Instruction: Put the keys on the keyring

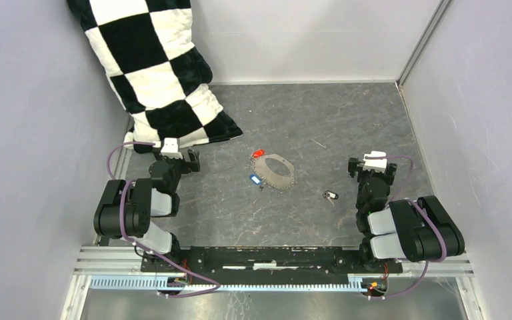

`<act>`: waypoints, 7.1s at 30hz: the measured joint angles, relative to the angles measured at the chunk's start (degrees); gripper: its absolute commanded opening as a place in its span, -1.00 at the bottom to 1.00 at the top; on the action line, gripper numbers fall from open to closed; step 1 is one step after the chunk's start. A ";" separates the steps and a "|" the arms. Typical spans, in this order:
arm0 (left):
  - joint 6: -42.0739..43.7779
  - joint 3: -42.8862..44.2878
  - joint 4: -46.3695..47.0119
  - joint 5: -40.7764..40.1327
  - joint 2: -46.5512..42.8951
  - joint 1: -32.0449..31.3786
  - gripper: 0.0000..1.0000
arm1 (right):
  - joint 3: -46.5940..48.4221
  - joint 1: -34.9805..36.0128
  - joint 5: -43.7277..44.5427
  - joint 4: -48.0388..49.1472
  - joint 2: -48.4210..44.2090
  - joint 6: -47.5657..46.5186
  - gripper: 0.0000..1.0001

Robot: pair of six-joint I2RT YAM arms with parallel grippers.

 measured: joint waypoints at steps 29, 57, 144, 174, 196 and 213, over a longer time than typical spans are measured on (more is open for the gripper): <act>10.49 52.28 -91.76 19.28 -5.73 0.07 1.00 | 21.57 7.58 -26.53 -50.40 -17.90 14.08 0.74; 18.23 52.30 -114.22 25.53 -8.41 -7.06 1.00 | 30.84 23.61 -46.23 -70.03 -0.28 -3.19 -0.17; 21.20 56.52 -122.09 23.28 -9.68 -16.13 0.74 | 38.40 31.32 -41.53 -75.41 0.24 -7.34 -0.99; 31.65 71.87 -136.13 40.94 -22.40 -34.47 0.07 | 47.98 58.55 -36.79 -66.66 -21.55 1.31 -0.99; 28.46 74.16 -135.49 40.37 -24.52 -35.47 -0.34 | 63.25 66.07 -24.15 -80.74 -14.88 -2.54 -0.99; 28.46 75.06 -135.53 38.73 -26.21 -35.69 -0.86 | 65.83 67.56 -20.98 -85.00 -13.18 -2.89 -0.99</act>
